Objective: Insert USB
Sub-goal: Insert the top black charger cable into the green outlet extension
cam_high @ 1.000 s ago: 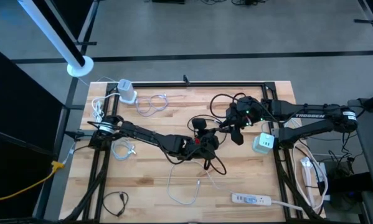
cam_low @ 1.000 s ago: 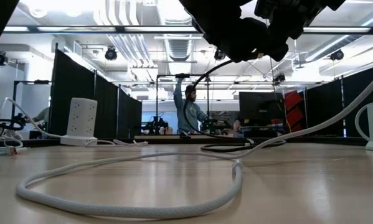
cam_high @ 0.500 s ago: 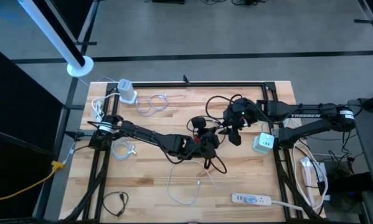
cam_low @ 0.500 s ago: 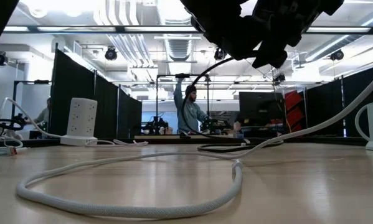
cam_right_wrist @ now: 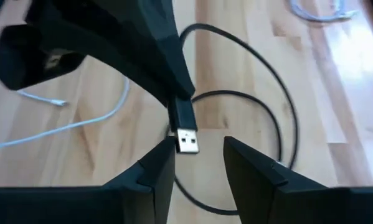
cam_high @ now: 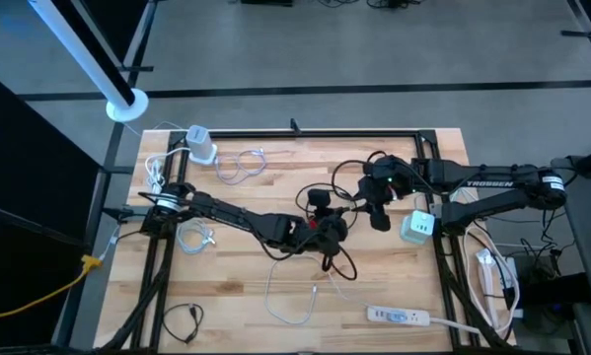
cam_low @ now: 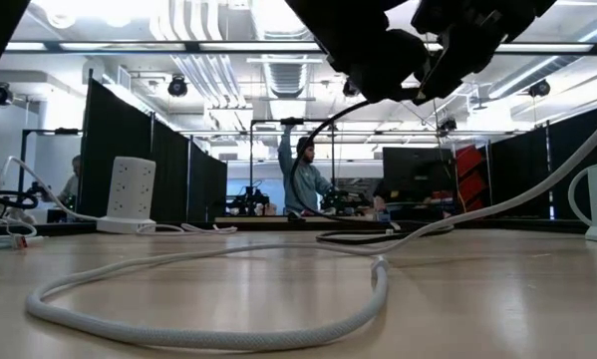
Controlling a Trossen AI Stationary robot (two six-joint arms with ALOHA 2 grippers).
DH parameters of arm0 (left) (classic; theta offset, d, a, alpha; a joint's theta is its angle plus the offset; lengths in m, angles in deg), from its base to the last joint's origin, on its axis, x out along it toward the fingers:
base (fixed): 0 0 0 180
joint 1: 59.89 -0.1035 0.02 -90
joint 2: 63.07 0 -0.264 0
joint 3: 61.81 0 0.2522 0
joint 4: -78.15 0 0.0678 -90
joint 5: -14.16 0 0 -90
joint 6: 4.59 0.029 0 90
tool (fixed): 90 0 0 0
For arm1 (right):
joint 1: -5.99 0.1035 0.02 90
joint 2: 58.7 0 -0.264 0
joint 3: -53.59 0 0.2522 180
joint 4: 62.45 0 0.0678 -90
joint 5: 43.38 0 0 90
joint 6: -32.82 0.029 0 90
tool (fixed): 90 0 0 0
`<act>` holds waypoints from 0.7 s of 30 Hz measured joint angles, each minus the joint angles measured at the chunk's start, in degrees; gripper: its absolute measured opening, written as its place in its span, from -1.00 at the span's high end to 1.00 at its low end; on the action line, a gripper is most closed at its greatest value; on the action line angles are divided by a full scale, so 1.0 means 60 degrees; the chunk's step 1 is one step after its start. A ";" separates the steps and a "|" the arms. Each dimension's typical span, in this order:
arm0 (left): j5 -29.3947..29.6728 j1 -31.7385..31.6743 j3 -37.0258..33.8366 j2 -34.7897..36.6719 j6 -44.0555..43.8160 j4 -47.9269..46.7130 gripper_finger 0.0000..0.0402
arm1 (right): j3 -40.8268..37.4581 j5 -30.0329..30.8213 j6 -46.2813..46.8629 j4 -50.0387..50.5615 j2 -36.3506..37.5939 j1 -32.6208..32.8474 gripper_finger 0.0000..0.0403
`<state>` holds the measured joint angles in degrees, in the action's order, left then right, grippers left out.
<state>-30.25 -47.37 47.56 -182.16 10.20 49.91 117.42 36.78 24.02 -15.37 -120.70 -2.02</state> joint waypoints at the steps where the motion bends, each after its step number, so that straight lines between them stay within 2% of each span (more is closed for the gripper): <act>1: -0.0159 -0.0004 -0.0001 0.0000 0.0015 0.0005 0.94 | 0.0001 -0.0010 -0.0114 0.0050 0.0001 0.0072 0.31; 10: -0.1589 -0.0044 -0.0011 0.0000 0.0151 0.0047 0.94 | 0.0006 -0.0082 -0.1131 0.0496 0.0006 0.0729 0.04; 13: -0.1679 -0.0141 -0.0011 0.0000 -0.0221 0.0060 0.94 | 0.0006 0.0482 -0.1158 0.0524 0.0009 0.1208 0.03; 18: -0.3239 -0.0500 -0.0011 0.0008 -0.1246 0.0025 0.94 | 0.0006 0.2033 -0.1182 0.0551 0.0013 0.2105 0.08; 21: -0.3448 -0.0543 -0.0011 0.0042 -0.1334 0.0062 0.94 | 0.0016 0.2848 -0.1160 0.0551 0.0020 0.2554 0.12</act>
<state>-50.94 -50.63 47.50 -181.91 2.20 50.28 117.52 53.87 17.07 -12.07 -120.58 13.30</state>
